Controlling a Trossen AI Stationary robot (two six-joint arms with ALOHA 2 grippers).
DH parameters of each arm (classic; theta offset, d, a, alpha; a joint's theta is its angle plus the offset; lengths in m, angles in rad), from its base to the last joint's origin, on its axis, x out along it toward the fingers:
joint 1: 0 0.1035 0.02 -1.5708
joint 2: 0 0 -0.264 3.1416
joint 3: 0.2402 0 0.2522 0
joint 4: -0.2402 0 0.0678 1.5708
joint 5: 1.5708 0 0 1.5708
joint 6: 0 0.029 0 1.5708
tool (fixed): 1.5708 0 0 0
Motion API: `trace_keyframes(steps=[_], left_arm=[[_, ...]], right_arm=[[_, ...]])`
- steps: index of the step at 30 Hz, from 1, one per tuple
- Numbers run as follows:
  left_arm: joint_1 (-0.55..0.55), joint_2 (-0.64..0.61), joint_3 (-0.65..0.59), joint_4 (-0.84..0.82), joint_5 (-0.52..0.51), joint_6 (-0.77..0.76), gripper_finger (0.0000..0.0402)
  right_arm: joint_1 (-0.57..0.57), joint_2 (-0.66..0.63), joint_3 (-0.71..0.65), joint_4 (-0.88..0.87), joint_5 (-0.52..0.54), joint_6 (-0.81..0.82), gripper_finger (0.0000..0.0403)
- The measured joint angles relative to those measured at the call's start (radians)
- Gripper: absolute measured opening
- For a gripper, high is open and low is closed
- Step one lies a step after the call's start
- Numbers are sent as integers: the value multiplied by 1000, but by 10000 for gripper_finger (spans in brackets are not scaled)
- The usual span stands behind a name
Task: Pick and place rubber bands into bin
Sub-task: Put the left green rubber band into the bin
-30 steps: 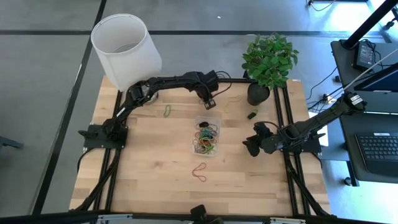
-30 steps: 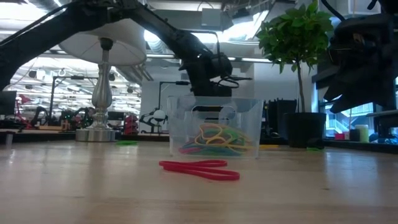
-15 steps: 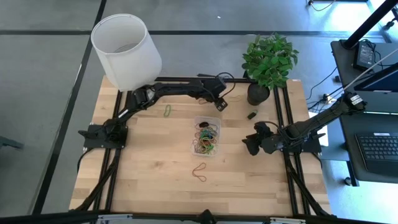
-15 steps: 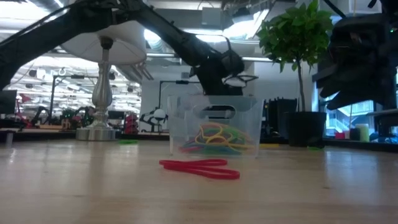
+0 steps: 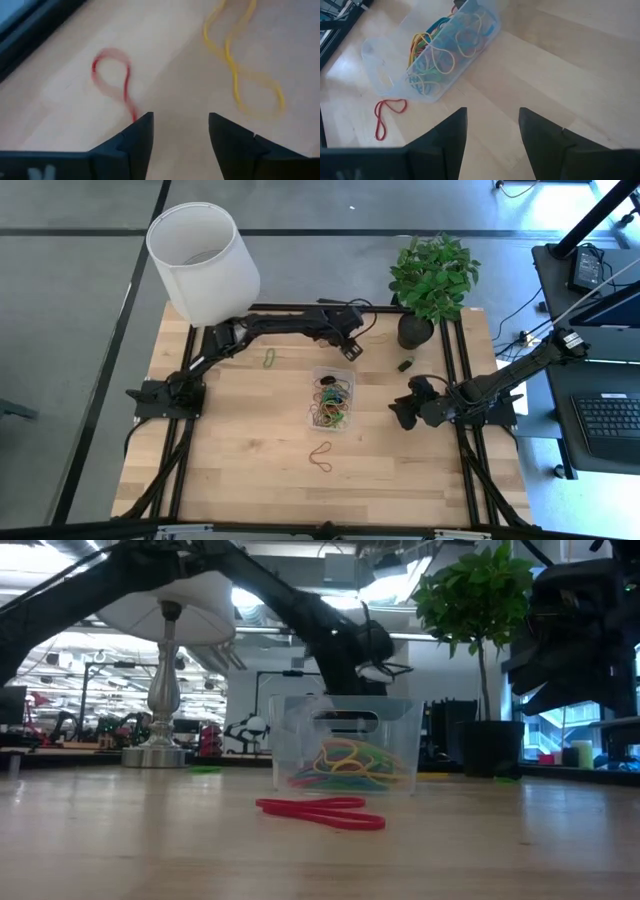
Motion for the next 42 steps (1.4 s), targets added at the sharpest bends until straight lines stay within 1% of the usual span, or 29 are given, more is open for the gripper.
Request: trace_keyframes(steps=[3, 7, 11, 13, 15, 18, 21, 25, 28, 31, 36, 40, 42], left_arm=[[-6, -44, 18, -89, -16, 23, 162], [-3, -122, 19, -209, -71, 33, 130], [28, -176, 20, -346, -109, 22, 102], [52, -185, 19, -438, -111, -2, 93], [67, -191, 18, -488, -125, -20, 87], [58, -217, -5, -540, -188, -49, 80], [37, -273, -118, -533, -197, -93, 73], [26, -388, -354, -473, -192, -182, 68], [26, -470, -516, -431, -182, -280, 70], [26, -517, -632, -418, -168, -362, 80], [26, -530, -759, -385, -159, -437, 114], [26, -530, -837, -247, -134, -476, 147], [27, -530, -865, -196, -124, -501, 154]], right_arm=[[0, 0, 0, 1, -1, -21, 182], [0, 2, -1, -11, -3, -28, 182], [0, 2, -1, -7, -3, -71, 182], [0, 2, -1, -8, -2, -76, 182], [0, 2, -1, -11, -2, -79, 182], [0, 2, -1, -17, -2, -81, 182], [0, 2, -1, -17, -2, -97, 182], [0, 2, -1, -17, -2, -108, 182], [0, 2, -1, -16, -2, -132, 182], [0, 2, -1, -15, -2, -151, 182], [0, 2, 0, -16, -2, -157, 182], [0, 2, 0, -14, -2, -150, 182], [0, 2, 0, -13, -2, -141, 182]])
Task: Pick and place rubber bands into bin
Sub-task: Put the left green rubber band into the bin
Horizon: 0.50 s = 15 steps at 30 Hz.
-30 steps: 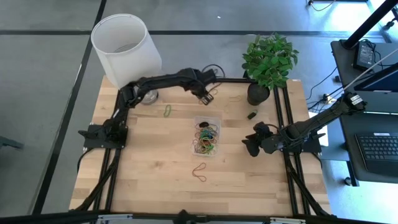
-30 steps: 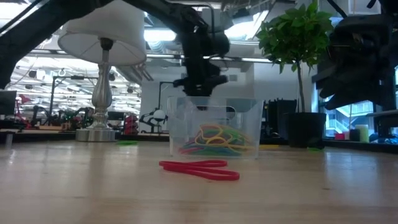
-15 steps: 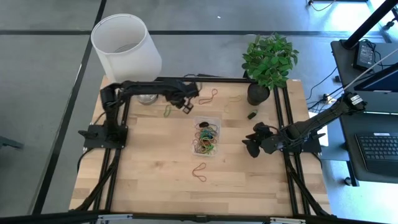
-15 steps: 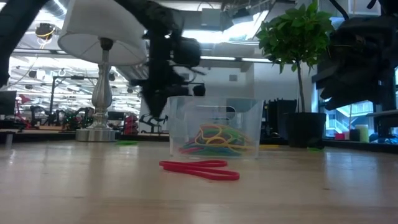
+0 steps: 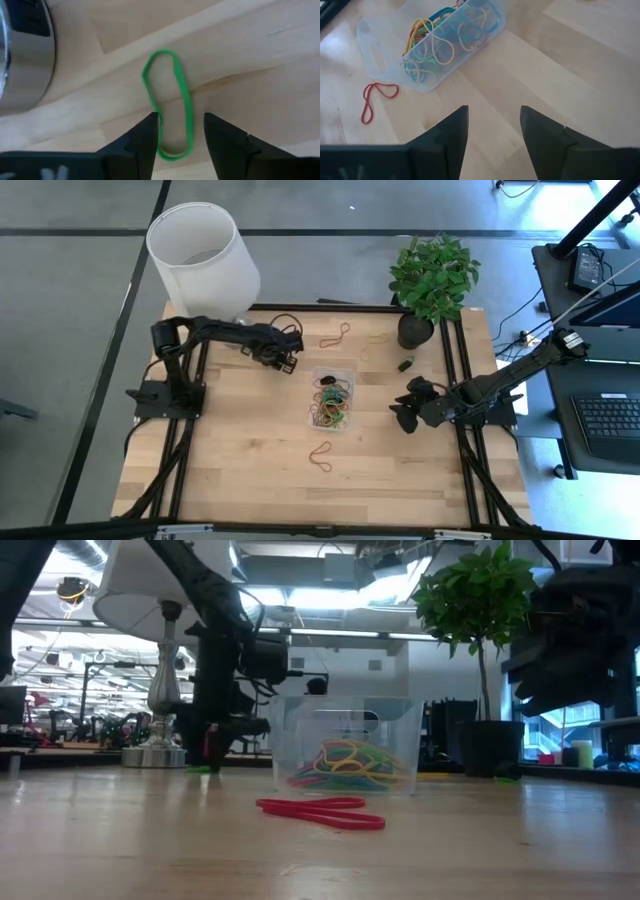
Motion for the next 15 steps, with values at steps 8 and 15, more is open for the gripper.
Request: trace_keyframes(steps=[8, 15], left_arm=[[-15, -5, -33, 11, 30, 30, 35], [-115, -25, 53, -108, 42, 29, 2]], right_arm=[[0, 0, 0, 14, 0, 10, 182], [0, 0, 0, 15, -7, 8, 182]])
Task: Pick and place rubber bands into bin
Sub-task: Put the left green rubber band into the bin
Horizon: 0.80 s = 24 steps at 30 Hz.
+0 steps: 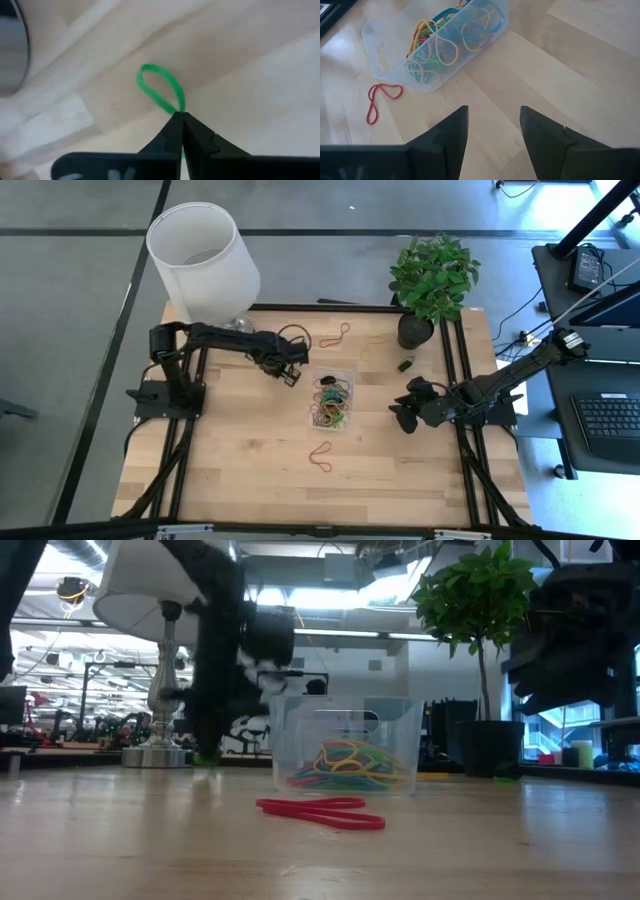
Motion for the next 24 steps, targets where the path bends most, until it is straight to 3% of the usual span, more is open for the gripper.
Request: trace_keyframes(steps=[8, 12, 16, 24], left_arm=[[-161, -81, 221, 2, -115, 122, 2], [-219, -80, 290, 163, -126, 291, 2], [-250, -60, 290, 328, -88, 328, 2], [-278, 54, 289, 386, 66, 287, 7]], right_arm=[[1, 0, 0, -1, -10, -60, 182], [1, 0, 0, 1, -10, -75, 182], [1, 0, 1, 6, -10, -75, 182], [1, 0, 1, 42, -12, -75, 182]])
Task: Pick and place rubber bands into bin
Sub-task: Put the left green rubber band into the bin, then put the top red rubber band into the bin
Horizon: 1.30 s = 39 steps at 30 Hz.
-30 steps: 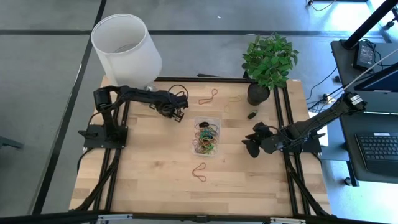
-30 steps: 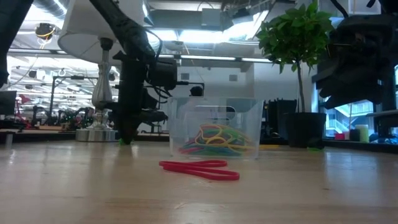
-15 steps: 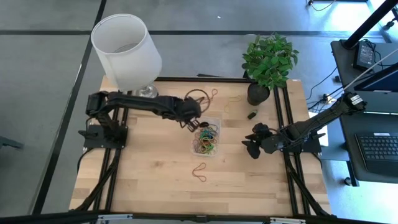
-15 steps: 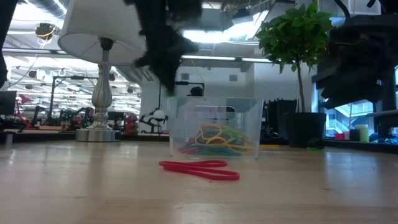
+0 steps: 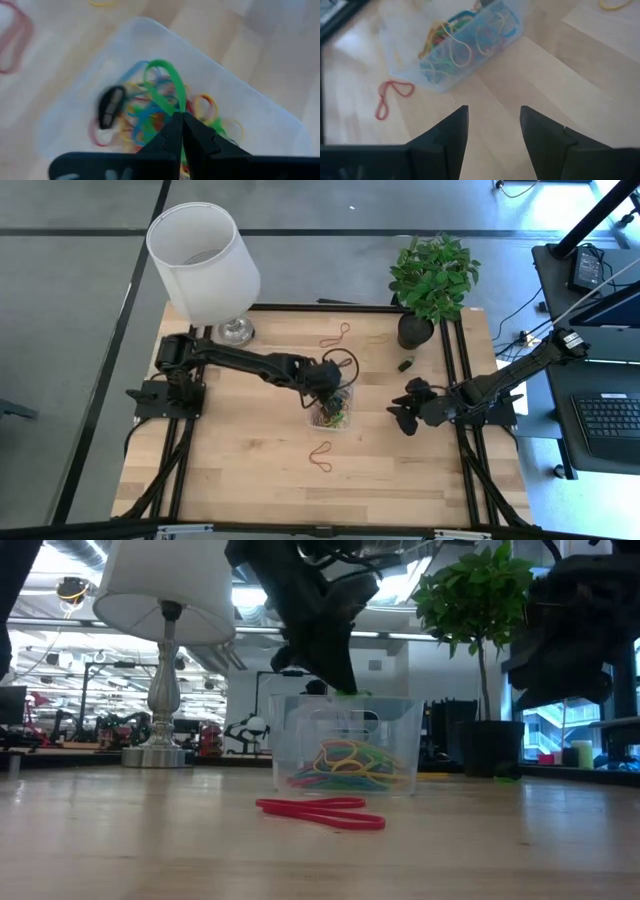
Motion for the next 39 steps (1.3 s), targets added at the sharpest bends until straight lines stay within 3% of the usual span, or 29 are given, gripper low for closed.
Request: trace_keyframes(steps=[12, 18, 21, 26, 33, 39], left_arm=[[0, -32, 6, -18, 35, 191, 135], [-9, -145, 10, -117, 6, 323, 154], [-23, -221, -51, -123, -37, 376, 149], [-23, -383, -248, -26, 1, 426, 139], [13, -633, -539, 80, 11, 372, 130], [38, -786, -686, 88, 4, 332, 129]], right_arm=[[-33, 1, 0, 144, 36, -2, 182], [-137, 91, 66, 273, 38, -155, 173], [-198, 204, 167, 291, 38, -250, 167], [-297, 429, 401, 260, 35, -417, 166], [-455, 737, 799, 41, 30, -415, 166], [-573, 959, 1078, -160, -10, -371, 166]])
